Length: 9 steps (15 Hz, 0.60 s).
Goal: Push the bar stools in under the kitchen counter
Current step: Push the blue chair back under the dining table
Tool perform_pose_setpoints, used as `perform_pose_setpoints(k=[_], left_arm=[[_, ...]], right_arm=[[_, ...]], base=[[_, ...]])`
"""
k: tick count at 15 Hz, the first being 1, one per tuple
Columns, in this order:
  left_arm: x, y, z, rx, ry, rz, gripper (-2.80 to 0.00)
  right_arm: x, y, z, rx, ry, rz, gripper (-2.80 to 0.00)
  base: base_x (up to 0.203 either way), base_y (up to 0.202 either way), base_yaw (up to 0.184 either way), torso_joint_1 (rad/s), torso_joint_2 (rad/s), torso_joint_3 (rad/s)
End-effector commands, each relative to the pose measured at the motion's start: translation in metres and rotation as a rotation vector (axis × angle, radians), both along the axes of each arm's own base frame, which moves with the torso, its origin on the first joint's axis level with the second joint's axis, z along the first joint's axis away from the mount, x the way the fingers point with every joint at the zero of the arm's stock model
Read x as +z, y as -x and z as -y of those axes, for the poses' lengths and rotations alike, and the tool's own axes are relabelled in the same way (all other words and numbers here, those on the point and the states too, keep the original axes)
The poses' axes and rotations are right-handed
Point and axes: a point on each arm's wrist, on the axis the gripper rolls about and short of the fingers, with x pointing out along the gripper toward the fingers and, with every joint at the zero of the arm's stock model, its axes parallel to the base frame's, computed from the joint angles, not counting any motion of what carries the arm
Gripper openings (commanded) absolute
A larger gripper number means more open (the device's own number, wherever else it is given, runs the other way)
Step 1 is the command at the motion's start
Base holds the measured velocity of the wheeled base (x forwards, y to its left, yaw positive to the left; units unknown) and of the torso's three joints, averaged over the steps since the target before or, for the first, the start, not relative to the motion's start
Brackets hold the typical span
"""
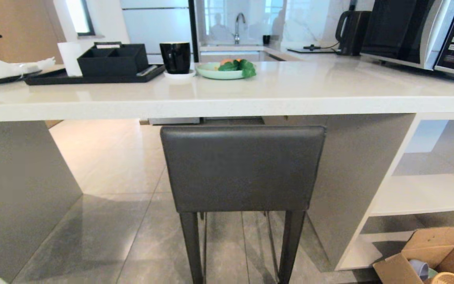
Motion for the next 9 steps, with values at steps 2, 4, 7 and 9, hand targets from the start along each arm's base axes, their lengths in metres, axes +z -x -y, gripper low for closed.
perform_pose_setpoints(k=[2, 4, 7, 9], left_arm=[[0.0, -0.0001, 0.0, 0.0, -0.001, -0.002, -2.8], [0.0, -0.0001, 0.0, 0.0, -0.002, -0.002, -2.8], [0.0, -0.0001, 0.0, 0.0, -0.002, -0.002, -2.8], [0.0, -0.0001, 0.0, 0.0, -0.001, -0.002, -2.8]], right_arm=[[-0.0005, -0.0001, 0.0, 0.0, 0.001, -0.002, -2.8], [-0.0005, -0.0001, 0.0, -0.001, -0.005, -0.002, -2.8], [-0.0005, -0.0001, 0.0, -0.001, -0.005, -0.002, -2.8], [-0.0005, -0.0001, 0.0, -0.001, -0.005, -0.002, -2.8]], base=[[-0.194, 0.0, -0.003, -0.002, 0.0, 0.0], [-0.197, 0.0, -0.001, 0.002, 0.0, 0.001], [-0.196, 0.0, -0.001, 0.004, 0.0, 0.004], [-0.198, 0.0, 0.0, 0.002, 0.0, 0.001]])
